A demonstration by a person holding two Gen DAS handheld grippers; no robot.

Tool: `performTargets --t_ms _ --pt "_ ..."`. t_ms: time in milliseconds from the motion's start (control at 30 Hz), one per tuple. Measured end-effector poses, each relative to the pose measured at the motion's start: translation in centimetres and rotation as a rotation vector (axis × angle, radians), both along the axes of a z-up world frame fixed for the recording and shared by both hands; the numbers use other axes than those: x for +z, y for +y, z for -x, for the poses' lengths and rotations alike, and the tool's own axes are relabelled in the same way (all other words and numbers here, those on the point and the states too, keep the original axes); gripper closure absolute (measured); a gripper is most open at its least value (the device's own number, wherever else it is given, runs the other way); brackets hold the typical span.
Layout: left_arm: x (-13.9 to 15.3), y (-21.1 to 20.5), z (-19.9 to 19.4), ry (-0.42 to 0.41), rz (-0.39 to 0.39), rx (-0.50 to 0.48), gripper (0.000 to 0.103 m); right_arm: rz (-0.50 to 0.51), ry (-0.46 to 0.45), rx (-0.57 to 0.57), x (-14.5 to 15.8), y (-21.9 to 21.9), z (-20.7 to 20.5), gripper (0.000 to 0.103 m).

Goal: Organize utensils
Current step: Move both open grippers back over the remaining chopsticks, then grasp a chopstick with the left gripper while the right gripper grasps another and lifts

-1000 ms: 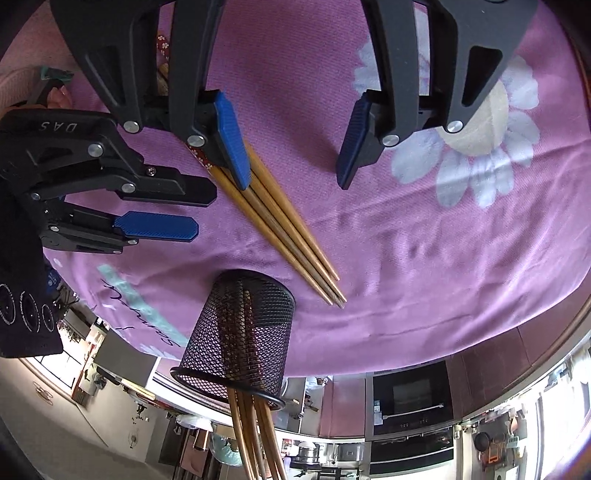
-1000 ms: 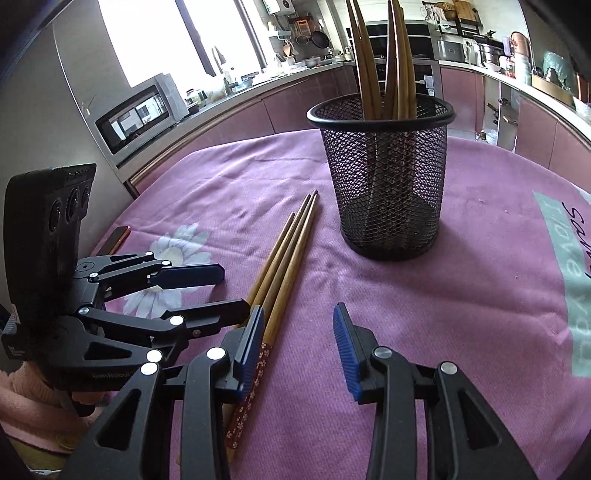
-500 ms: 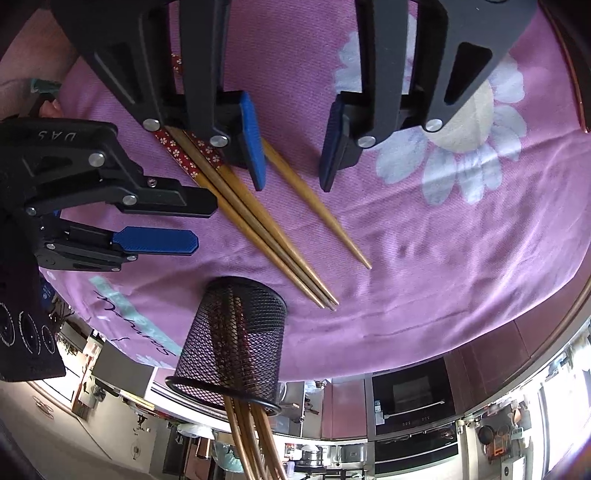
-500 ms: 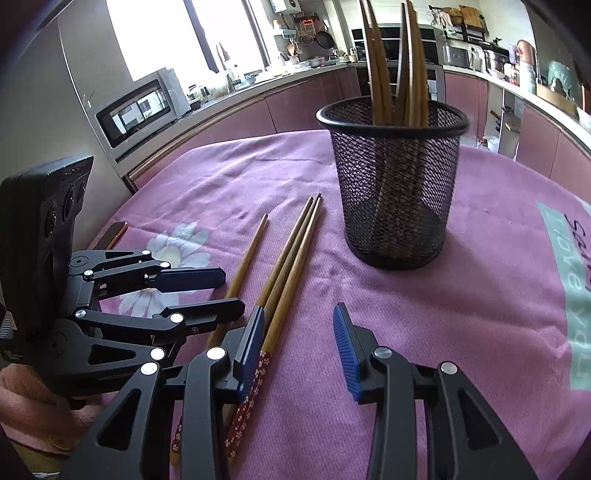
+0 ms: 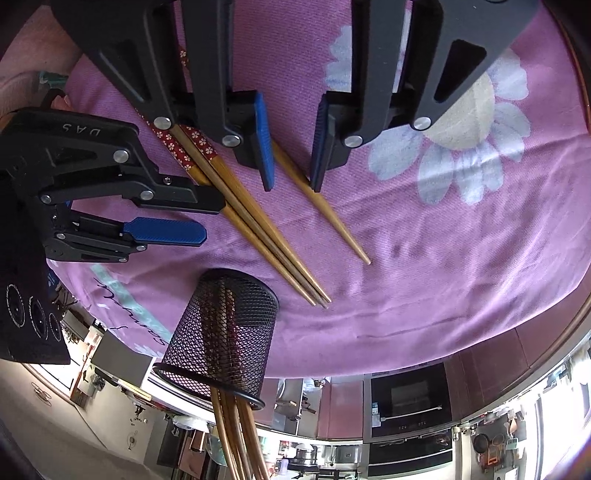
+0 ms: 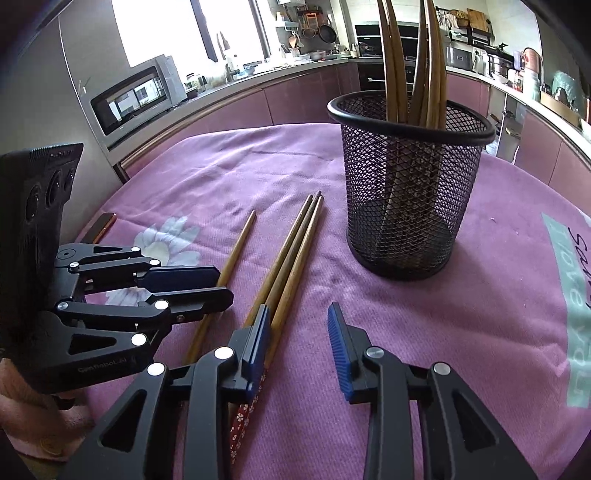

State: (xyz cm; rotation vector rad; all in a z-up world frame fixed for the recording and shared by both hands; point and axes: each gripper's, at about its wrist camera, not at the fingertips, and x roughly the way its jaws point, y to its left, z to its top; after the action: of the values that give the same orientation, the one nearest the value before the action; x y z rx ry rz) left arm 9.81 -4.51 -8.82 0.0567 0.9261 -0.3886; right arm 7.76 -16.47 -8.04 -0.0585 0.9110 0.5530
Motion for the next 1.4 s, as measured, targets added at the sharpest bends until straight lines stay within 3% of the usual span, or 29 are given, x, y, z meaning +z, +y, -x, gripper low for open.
performTargets --t_ms 700,900,1133,1400 --pt "-0.1 0.4 -0.6 -0.001 -0.014 0.057 0.08 0.084 -0.024 -0.008 -0.1 1.9 -1.9 0.077" --pt "-0.1 0.2 -0.8 -0.004 -0.015 0.069 0.081 0.091 -0.026 -0.016 -0.1 2.0 -2.4 0.083" --pt "-0.2 0.3 -1.1 0.004 0.001 0.092 0.087 0.075 -0.018 -0.022 -0.1 1.8 -2.5 0.096" --pt "-0.2 0.5 -1.1 0.013 0.025 0.105 0.095 0.052 -0.014 -0.022 0.2 1.4 -2.1 0.098"
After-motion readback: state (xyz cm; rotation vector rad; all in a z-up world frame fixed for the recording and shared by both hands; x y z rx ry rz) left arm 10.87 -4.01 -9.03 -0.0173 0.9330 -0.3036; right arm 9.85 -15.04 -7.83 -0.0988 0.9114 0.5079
